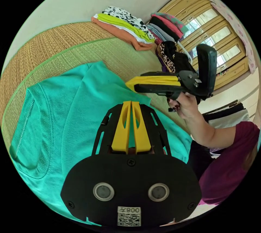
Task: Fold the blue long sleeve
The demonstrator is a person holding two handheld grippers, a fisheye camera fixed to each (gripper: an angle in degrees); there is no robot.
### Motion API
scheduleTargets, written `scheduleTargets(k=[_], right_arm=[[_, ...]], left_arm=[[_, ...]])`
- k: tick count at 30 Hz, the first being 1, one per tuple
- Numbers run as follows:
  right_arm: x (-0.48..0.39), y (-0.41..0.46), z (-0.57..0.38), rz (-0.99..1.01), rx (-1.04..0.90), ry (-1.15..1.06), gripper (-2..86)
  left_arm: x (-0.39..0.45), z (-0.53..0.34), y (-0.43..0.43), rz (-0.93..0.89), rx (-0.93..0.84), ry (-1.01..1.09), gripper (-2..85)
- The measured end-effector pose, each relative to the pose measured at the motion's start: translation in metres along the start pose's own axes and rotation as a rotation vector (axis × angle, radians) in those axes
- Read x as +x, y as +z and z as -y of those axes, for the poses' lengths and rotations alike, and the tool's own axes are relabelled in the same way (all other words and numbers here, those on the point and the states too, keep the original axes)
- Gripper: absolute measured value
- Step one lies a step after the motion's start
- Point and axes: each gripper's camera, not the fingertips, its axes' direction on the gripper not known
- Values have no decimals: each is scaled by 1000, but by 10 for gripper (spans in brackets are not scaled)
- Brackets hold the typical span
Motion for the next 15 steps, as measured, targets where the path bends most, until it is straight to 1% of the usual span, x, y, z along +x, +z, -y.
scheduleTargets(k=[1,2,3,4,5,8,10,11,13,14,15], right_arm=[[3,12,4,11,-17,9,0],[4,5,4,39,1,11,0],[4,1,3,37,10,10,0],[3,-10,-2,23,47,19,0],[-1,-21,-10,36,81,10,0],[-18,-34,-35,80,101,-32,0],[-27,-26,-48,70,65,-42,0],[-29,-18,-54,72,40,-40,0],[-27,3,-57,73,-23,-23,0],[-23,12,-58,85,-34,-1,1],[-21,10,-58,103,-21,15,1]], left_arm=[[-2,-12,-8,-34,33,-32,2],[-3,-17,-13,-55,43,-43,1],[-4,-33,-29,-77,98,-60,2],[-3,-53,-45,-85,154,-78,1],[-3,-64,-53,-88,172,-85,1],[-3,-134,-92,-24,234,-165,1],[-12,-204,-123,90,265,-313,0],[-15,-221,-128,113,266,-351,0],[-31,-281,-140,204,183,-504,0],[-34,-294,-143,206,181,-523,0],[-37,-318,-154,147,248,-534,0]])
